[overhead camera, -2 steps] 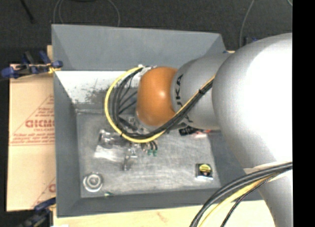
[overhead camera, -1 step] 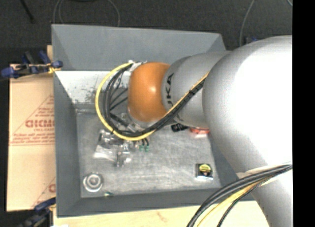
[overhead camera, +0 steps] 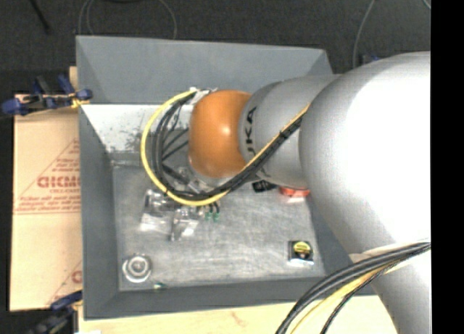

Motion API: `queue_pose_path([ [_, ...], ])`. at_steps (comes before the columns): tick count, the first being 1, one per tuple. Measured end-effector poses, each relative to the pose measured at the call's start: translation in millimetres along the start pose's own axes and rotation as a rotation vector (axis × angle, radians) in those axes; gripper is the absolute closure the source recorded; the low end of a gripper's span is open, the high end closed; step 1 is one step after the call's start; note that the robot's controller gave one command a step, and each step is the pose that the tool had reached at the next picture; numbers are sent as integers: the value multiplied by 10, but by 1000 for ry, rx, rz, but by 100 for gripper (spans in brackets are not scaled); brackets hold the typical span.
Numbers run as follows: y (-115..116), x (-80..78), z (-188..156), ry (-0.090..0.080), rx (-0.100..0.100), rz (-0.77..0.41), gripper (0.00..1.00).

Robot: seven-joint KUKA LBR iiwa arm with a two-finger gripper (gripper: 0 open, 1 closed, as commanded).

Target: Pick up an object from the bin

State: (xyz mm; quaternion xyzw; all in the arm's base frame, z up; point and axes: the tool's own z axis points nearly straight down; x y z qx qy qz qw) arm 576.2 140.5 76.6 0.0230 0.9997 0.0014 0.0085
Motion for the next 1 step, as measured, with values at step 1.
queue_pose_path([
  [1,-79,-242,-1240,8,1,18,100],
])
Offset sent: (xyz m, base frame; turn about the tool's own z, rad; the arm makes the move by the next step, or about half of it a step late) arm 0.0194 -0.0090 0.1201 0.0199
